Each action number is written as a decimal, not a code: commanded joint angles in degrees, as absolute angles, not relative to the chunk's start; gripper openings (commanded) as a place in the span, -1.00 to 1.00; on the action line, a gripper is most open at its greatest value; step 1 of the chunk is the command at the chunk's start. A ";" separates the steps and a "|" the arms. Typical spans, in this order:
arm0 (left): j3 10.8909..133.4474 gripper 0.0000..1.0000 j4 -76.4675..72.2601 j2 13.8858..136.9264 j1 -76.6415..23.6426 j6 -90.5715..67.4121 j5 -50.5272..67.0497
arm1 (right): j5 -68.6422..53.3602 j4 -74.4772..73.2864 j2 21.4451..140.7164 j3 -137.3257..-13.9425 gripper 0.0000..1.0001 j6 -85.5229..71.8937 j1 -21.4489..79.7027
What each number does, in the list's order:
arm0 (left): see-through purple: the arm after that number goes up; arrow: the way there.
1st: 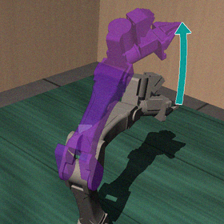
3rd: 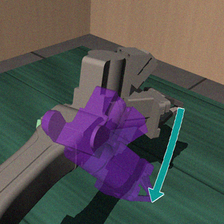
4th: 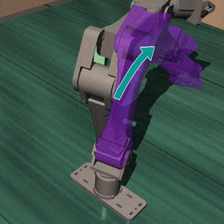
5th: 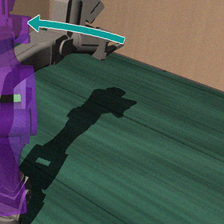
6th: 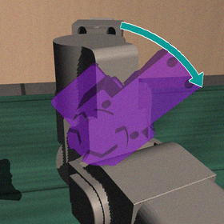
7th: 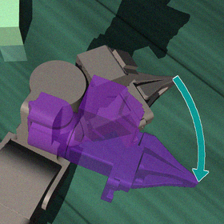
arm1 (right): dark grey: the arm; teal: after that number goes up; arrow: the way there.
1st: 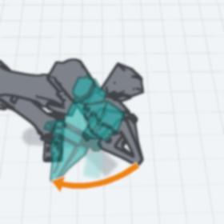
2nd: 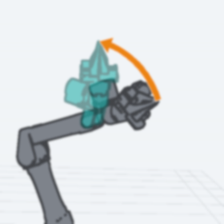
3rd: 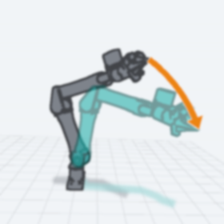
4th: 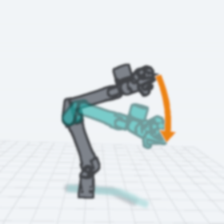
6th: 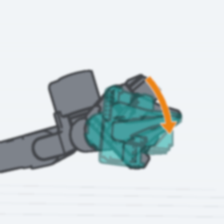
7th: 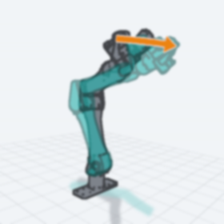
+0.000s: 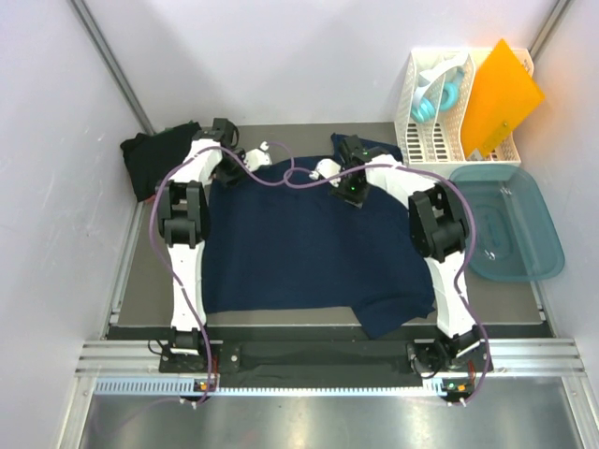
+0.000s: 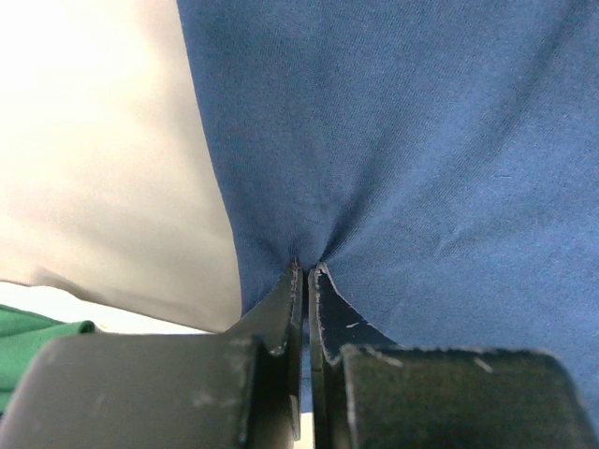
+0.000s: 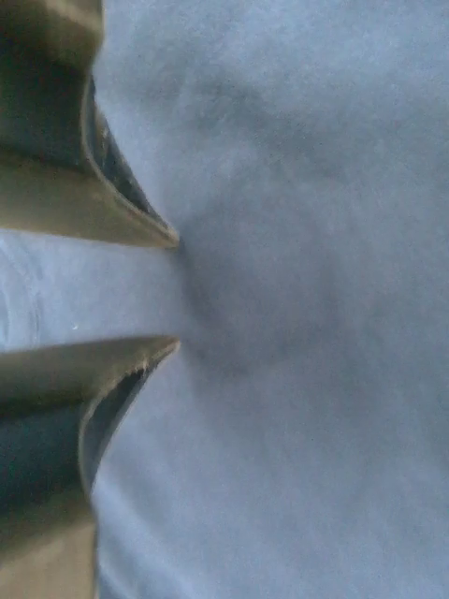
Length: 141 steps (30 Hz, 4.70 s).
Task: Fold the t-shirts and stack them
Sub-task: Flatten out the tshirt
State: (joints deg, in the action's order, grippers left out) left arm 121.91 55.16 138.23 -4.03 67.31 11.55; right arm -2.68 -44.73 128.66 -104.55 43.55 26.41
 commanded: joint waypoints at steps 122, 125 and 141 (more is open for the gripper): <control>107.22 -1.00 86.31 126.47 -16.70 76.99 19.25 | 4.66 -42.10 128.85 -105.64 -0.98 50.36 27.25; 108.01 -1.00 86.31 126.30 -16.70 76.38 18.64 | 4.75 -42.01 128.94 -105.82 -0.99 50.54 27.25; 119.98 -1.00 82.10 122.52 -16.53 71.99 3.37 | 4.13 -41.13 128.85 -104.68 -1.00 49.57 27.25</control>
